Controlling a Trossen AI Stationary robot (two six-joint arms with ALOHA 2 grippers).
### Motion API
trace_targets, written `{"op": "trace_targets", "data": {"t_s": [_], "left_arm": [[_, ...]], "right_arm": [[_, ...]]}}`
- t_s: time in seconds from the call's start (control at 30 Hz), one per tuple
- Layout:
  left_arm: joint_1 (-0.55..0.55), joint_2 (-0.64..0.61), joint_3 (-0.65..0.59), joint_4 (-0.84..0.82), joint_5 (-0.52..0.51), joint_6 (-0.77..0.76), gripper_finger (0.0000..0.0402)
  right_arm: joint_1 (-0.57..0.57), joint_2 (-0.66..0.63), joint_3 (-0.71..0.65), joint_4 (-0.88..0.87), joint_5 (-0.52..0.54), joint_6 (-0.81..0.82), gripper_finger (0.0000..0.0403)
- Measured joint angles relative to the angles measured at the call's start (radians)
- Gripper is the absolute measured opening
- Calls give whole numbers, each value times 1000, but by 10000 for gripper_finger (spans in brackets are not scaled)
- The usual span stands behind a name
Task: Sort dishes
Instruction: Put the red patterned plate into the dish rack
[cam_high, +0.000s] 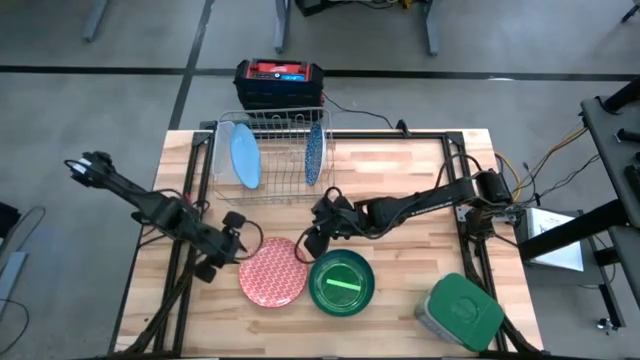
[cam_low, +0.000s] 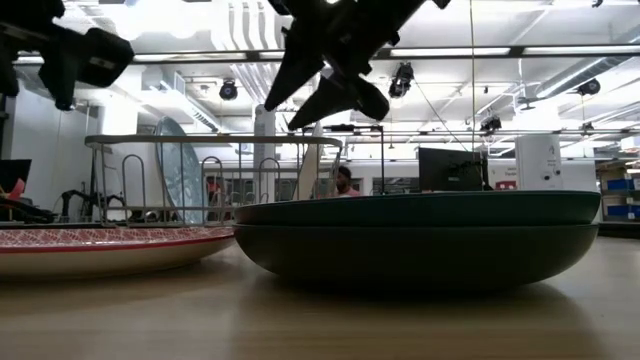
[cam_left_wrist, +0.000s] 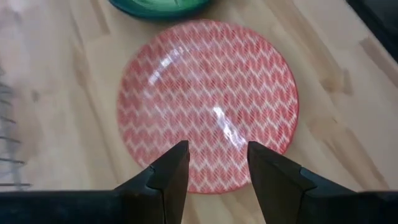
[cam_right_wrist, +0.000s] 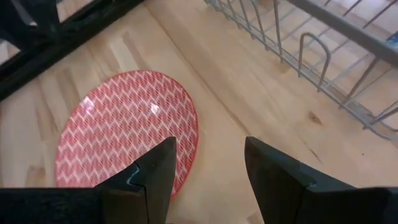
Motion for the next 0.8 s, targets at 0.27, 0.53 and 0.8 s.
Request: {"op": "trace_targets", "data": {"t_s": [0.27,0.53,0.8], "left_arm": [[-13,89,-18,29,1,-41,152],[-56,202,-54,118,2,-84,152],[-85,247,-125,216,0,-129,152]], "right_arm": [[2,0,-55,96,0,13,189],[8,0,-110,155,0,12,197],[9,113,-89,256,-9,-14,197]]}}
